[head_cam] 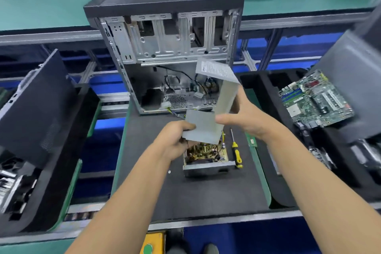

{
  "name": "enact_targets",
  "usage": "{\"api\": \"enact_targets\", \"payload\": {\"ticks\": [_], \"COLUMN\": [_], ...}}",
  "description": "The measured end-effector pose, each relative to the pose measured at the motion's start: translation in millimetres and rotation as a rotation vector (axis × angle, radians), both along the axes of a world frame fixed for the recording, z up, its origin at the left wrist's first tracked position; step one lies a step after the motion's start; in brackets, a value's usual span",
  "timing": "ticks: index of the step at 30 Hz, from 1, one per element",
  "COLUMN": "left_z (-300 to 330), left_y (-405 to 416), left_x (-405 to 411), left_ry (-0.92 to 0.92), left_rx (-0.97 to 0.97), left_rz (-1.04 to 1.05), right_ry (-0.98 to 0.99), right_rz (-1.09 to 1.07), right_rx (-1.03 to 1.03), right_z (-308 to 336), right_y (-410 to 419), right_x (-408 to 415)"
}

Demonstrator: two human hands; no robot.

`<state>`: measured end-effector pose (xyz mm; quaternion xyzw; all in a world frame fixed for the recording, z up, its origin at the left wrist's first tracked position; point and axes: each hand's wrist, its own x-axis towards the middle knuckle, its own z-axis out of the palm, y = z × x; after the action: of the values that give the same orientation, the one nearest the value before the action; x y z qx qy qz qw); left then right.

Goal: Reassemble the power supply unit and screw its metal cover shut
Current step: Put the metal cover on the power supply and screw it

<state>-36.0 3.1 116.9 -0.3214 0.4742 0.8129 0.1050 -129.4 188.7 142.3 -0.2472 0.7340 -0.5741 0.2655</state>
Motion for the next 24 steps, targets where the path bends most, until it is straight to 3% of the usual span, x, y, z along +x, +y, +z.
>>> {"api": "enact_targets", "payload": {"ticks": [8, 16, 19, 24], "left_z": [-0.8, -11.7, -29.2, -57.4], "left_y": [21.0, 14.9, -10.9, -54.5], "left_x": [2.6, 3.6, 8.6, 22.4], "left_ry": [-0.033, -0.026, -0.029, -0.038], "left_rx": [0.266, 0.315, 0.172, -0.148], "left_rz": [0.011, -0.018, 0.075, 0.275], "right_ry": [-0.12, 0.053, 0.164, 0.458], "right_rz": [0.065, 0.046, 0.052, 0.266], "right_rx": [0.058, 0.18, 0.316, 0.722], "right_z": [-3.6, 3.3, 12.2, 8.8], "right_y": [23.7, 16.5, 24.2, 15.5], "right_x": [-1.5, -5.6, -15.7, -15.4]}}
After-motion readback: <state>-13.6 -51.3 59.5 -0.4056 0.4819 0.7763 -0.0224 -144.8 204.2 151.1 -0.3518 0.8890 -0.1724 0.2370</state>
